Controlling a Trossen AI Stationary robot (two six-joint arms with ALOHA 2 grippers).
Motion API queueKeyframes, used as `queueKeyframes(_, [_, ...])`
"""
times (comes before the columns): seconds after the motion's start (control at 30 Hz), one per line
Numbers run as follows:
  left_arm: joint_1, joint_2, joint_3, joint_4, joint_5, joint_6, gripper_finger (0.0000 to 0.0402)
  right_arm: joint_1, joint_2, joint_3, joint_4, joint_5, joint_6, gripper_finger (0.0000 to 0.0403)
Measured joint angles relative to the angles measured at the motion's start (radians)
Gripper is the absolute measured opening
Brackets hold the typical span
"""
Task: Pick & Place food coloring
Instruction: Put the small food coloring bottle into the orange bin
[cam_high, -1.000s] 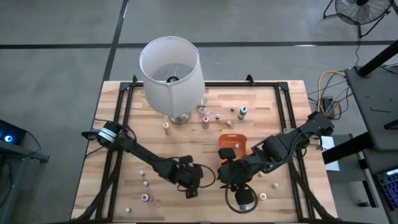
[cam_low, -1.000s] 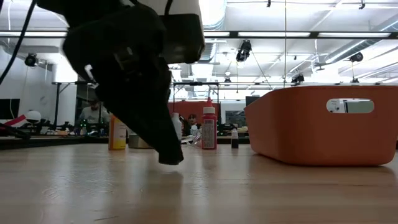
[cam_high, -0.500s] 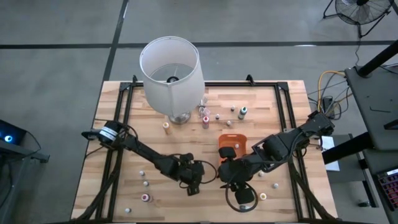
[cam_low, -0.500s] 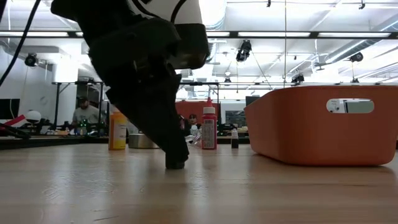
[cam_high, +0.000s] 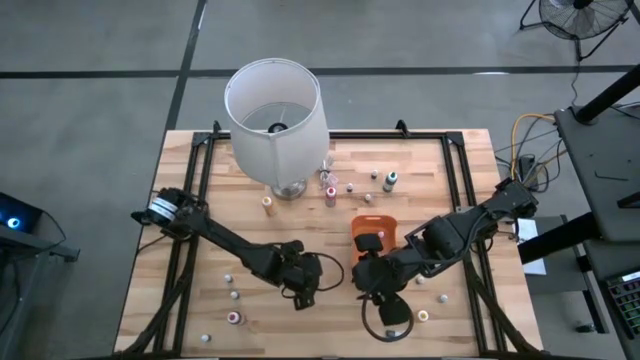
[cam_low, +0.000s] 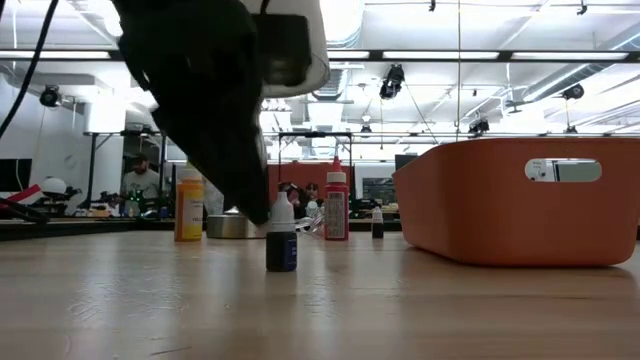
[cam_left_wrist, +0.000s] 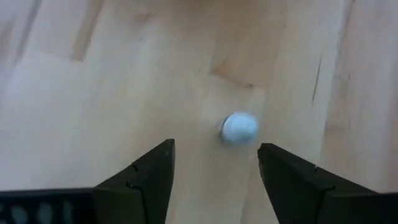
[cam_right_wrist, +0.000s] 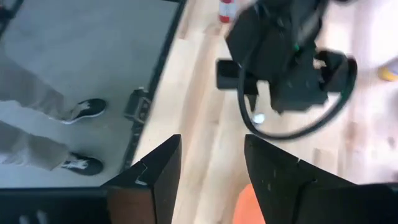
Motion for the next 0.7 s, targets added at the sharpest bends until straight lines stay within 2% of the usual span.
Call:
queueKeyframes(0.23, [-0.043,-0.123,0.000,-0.040,-0.032,-0.022,0.0206,0.000,-0.005,0.000,-0.041,0.067,0.006,0.0169])
queueKeyframes(0.5, [-0.122,-0.263,0.000,-0.144,-0.220,-0.090,0.0206,0.000,-0.006,-0.032,-0.024,0.131,0.019,0.0169])
queueKeyframes(0.7, [-0.184,-0.356,0.000,-0.186,-0.311,-0.126,0.0207,-0.011,-0.006,-0.117,0.086,0.148,0.000,0.0169])
